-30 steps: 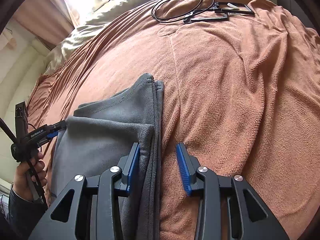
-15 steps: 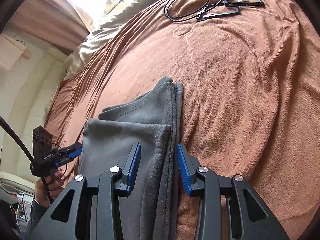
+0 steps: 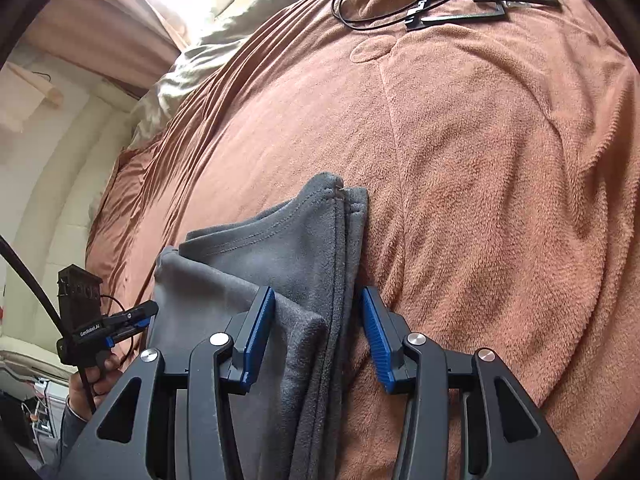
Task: Fold small clothes
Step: 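Close both grippers on the end of the folded grey shirt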
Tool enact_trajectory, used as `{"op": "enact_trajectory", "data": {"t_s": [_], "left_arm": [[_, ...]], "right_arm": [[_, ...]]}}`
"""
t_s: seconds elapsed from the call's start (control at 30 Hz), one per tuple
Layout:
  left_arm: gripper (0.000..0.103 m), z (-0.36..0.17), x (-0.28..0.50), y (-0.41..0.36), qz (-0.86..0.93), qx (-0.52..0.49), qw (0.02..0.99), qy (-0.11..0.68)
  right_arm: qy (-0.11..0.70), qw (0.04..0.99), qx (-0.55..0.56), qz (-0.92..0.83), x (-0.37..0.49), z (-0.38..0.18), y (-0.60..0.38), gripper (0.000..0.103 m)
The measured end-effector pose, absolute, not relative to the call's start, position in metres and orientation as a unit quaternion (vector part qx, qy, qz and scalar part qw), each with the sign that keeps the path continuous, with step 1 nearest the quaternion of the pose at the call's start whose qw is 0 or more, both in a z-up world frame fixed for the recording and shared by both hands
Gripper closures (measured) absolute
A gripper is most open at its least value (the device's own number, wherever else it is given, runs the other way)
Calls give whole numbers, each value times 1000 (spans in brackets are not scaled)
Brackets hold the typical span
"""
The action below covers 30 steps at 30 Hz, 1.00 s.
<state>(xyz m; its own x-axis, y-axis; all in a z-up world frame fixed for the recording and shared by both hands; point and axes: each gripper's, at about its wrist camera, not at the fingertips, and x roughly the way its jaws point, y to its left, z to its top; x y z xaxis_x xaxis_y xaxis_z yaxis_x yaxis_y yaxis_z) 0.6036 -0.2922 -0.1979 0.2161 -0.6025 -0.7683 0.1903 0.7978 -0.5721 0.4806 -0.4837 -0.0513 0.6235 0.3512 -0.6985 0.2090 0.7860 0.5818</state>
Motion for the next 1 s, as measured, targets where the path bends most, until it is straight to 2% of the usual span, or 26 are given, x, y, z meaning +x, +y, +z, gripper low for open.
{"op": "enact_trajectory", "data": {"t_s": [0.27, 0.43, 0.53, 0.73, 1.0], "left_arm": [[52, -200, 601, -299, -279, -193, 746, 573], [67, -207, 608, -297, -278, -209, 743, 572], [76, -210, 617, -299, -278, -220, 742, 569], [92, -209, 625, -309, -273, -211, 749, 566], [94, -167, 610, -309, -300, -206, 767, 529]], "right_arm": [[456, 812, 349, 102, 468, -58, -487, 61], [452, 810, 357, 112, 480, -64, -489, 61], [450, 814, 350, 106, 491, -68, -490, 67], [450, 825, 330, 95, 488, -60, -475, 89], [423, 855, 288, 85, 467, -16, -441, 93]]}}
